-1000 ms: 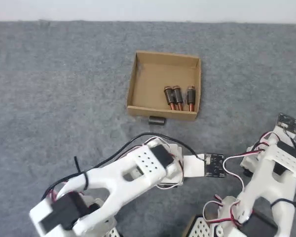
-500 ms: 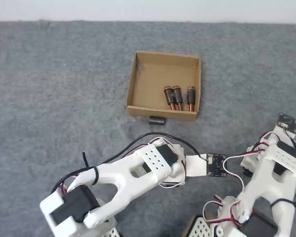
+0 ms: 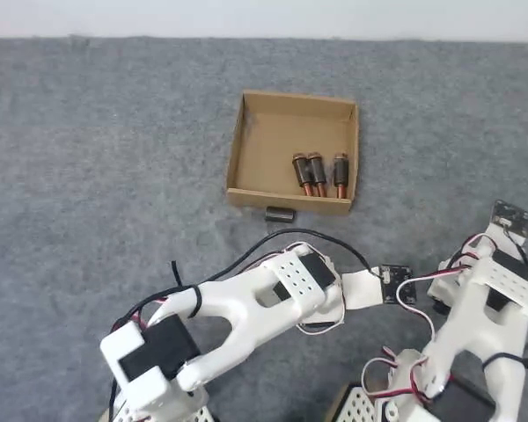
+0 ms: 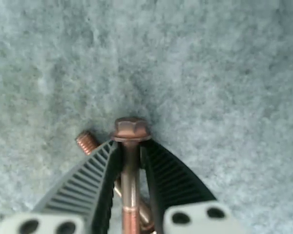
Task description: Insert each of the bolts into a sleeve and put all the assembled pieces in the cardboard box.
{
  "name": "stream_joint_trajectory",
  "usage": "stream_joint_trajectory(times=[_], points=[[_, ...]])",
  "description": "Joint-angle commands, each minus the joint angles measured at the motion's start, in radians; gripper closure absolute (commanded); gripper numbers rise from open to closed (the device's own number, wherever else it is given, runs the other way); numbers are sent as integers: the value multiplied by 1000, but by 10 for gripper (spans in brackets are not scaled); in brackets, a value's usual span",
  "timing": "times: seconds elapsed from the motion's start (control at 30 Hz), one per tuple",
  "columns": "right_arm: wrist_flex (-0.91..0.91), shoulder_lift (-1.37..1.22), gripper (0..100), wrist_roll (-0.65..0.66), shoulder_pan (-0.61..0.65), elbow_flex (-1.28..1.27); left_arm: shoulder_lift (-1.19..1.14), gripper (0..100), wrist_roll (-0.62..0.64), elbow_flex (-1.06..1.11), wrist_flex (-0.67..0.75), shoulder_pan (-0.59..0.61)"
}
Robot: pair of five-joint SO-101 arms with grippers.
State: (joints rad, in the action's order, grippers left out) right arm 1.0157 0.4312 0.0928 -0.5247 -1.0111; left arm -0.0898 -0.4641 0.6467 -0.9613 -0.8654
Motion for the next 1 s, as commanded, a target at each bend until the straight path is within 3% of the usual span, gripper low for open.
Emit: stream_joint_trajectory(times=[0.0, 0.17, 0.5, 0.7, 0.97], points=[[-16, 48, 993, 6, 15, 46, 0, 971, 17, -51, 3, 5], [-16, 48, 993, 6, 15, 46, 23, 987, 28, -48, 3, 12], [-36, 47, 993, 5, 18, 41, 285, 987, 249, -16, 9, 186], [-38, 47, 993, 5, 19, 35, 427, 987, 344, 104, 114, 221], [-38, 47, 993, 5, 27, 34, 664, 987, 522, 225, 207, 413]])
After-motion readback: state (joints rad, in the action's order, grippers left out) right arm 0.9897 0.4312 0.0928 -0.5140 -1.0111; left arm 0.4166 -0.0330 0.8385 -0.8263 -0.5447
